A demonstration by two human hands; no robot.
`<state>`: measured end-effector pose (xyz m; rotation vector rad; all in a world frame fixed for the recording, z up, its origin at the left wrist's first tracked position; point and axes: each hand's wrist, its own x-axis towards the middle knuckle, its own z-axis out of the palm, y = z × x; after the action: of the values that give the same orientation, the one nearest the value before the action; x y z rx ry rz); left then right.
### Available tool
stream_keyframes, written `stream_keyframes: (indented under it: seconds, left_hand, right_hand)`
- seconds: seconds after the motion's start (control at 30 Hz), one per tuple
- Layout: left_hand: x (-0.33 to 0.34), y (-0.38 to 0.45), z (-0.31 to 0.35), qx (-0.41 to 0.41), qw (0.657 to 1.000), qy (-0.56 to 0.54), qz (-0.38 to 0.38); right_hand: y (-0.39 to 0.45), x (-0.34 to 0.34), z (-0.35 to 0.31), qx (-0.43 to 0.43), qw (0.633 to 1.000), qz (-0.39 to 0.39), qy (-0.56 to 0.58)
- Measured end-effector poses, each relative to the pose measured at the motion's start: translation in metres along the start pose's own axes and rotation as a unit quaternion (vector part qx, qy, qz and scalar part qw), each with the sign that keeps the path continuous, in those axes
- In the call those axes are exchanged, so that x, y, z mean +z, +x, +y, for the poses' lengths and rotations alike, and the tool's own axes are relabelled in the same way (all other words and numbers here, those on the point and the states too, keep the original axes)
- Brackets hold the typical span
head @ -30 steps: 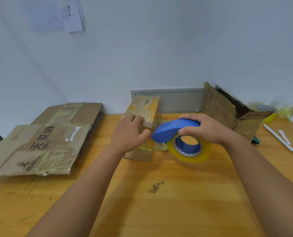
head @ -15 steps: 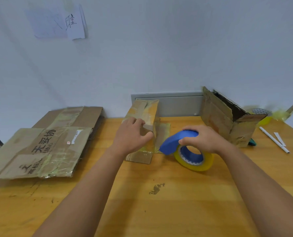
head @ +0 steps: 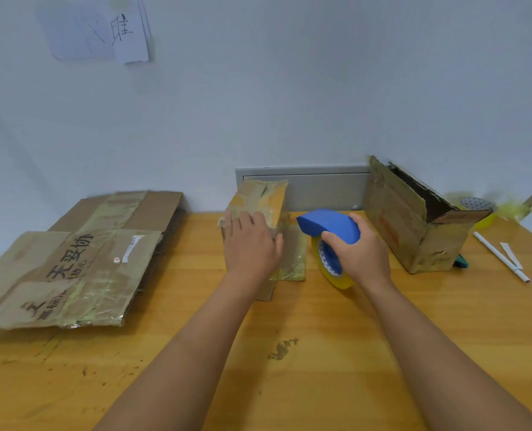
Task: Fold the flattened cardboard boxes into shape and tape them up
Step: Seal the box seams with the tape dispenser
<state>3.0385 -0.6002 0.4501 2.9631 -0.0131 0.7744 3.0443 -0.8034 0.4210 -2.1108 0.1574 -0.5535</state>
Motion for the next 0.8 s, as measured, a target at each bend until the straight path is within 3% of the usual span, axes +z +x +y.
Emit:
stream_keyframes:
  seconds: [0.13, 0.63, 0.8]
  left_hand:
    - [0.004, -0.003, -0.008, 0.031, 0.999, 0.013, 0.006]
    - [0.002, 0.001, 0.007, -0.025, 0.999, 0.026, 0.039]
    - [0.001, 0.000, 0.012, -0.006, 0.998, 0.037, 0.040]
  right_hand:
    - [0.002, 0.008, 0.004, 0.015, 1.000, 0.010, -0.001]
    - [0.005, 0.013, 0.008, 0.010, 0.999, 0.013, -0.031]
    - [0.003, 0.013, 0.009, 0.003, 0.999, 0.021, -0.036]
